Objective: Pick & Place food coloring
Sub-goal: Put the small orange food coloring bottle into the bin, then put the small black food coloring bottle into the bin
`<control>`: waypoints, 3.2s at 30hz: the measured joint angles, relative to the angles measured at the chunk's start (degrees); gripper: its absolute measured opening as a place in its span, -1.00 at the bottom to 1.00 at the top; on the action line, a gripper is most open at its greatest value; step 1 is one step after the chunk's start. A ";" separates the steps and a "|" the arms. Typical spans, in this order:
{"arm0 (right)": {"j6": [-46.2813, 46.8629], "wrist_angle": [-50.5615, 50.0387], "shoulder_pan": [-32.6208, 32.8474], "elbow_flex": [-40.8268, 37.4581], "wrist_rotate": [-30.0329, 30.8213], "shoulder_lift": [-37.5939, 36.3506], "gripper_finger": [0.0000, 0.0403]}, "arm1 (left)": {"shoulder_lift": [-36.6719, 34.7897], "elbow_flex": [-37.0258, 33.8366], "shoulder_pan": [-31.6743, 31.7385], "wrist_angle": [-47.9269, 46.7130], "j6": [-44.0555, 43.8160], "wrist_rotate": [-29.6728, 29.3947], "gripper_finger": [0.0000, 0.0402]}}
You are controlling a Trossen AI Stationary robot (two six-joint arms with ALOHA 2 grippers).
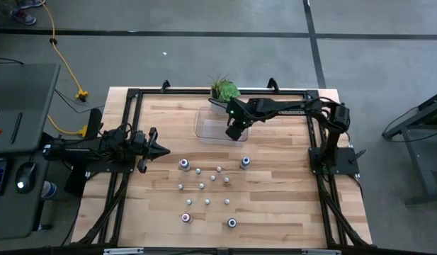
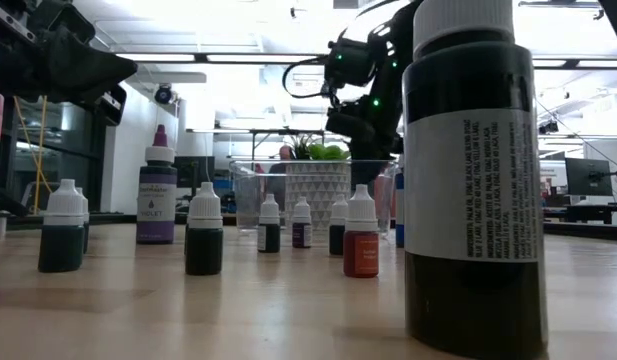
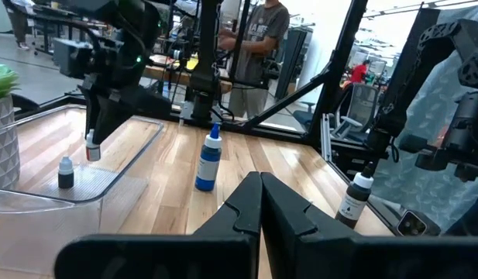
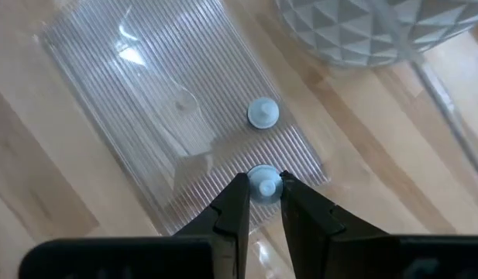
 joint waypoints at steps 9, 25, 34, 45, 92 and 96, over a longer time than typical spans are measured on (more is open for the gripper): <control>0.02 2.05 -0.04 -0.01 -1.73 1.39 -0.70 | 0.00 0.02 0.00 0.00 0.00 -0.02 -1.00; -0.33 3.66 -0.02 -0.01 -3.62 1.50 -0.69 | -0.01 0.01 0.02 -0.44 0.00 -0.04 -1.00; 0.44 7.01 -0.07 -3.26 -5.22 1.42 -0.69 | -0.02 0.00 0.01 -0.79 0.00 -0.11 -1.00; 1.07 8.26 -0.07 -3.72 -4.61 1.50 -0.69 | -0.02 0.02 0.02 -0.87 0.00 -0.11 -1.00; -19.30 0.65 8.51 -3.61 -6.50 -15.76 -0.35 | -0.02 0.02 0.02 -0.92 0.00 -0.04 -1.00; -22.87 1.01 12.52 -3.61 -10.76 -15.99 -0.35 | -0.02 0.00 0.00 -0.90 0.00 -0.04 -1.00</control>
